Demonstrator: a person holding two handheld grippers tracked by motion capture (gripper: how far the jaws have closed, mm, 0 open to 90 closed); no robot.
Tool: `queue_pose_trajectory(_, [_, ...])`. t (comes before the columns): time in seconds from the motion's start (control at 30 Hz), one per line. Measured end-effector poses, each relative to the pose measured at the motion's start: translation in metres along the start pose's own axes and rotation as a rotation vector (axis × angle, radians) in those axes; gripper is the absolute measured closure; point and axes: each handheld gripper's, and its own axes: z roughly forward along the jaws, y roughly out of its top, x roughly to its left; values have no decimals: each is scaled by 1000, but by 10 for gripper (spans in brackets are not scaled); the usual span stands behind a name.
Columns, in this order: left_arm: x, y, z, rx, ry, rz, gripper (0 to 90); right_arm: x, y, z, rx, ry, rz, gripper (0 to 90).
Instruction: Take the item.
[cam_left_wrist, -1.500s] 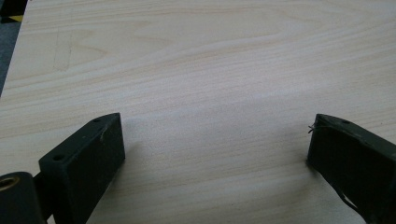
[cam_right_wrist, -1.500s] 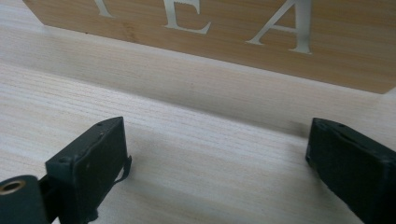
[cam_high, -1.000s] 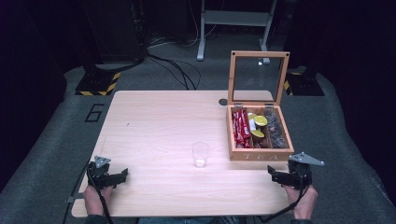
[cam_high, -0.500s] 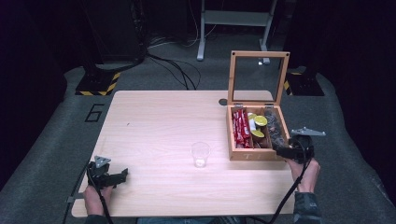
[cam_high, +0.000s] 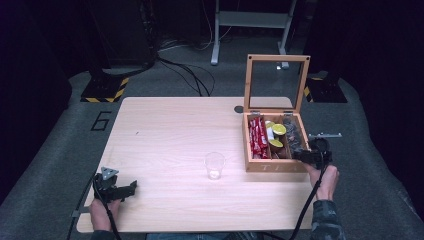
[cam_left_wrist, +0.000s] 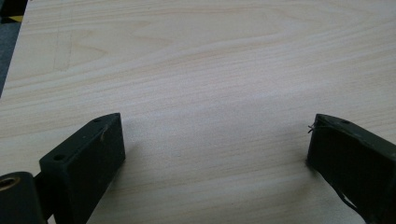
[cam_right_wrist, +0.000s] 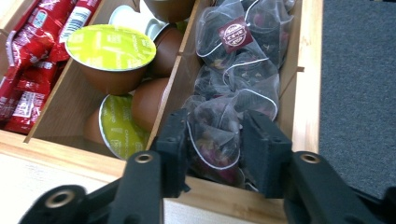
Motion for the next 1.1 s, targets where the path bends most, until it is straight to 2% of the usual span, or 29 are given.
queue_pose_trajectory(0.07, [0,0,0,0,0,0,39,0,1,2,6,-2,-11,671])
queue_pose_trajectory(0.1, [0,0,0,0,0,1,39,0,3,5,13,-1,-9,747])
queue_pose_trajectory(0.17, [0,0,0,0,0,0,39,0,4,6,11,-1,-2,805])
queue_pose_trajectory(0.23, [0,0,0,0,0,0,40,0,5,6,8,-1,1,828])
queue_pose_trajectory(0.33, [0,0,0,-1,0,0,40,1,5,6,8,-3,3,836])
queue_pose_trajectory(0.53, [0,0,0,0,0,1,40,1,5,-3,-42,-6,11,844])
queue_pose_trajectory(0.83, [0,0,0,0,0,1,40,0,7,-20,-122,-14,-7,846])
queue_pose_trajectory(1.1, [0,0,0,0,0,1,40,6,10,-30,-153,-2,-29,846])
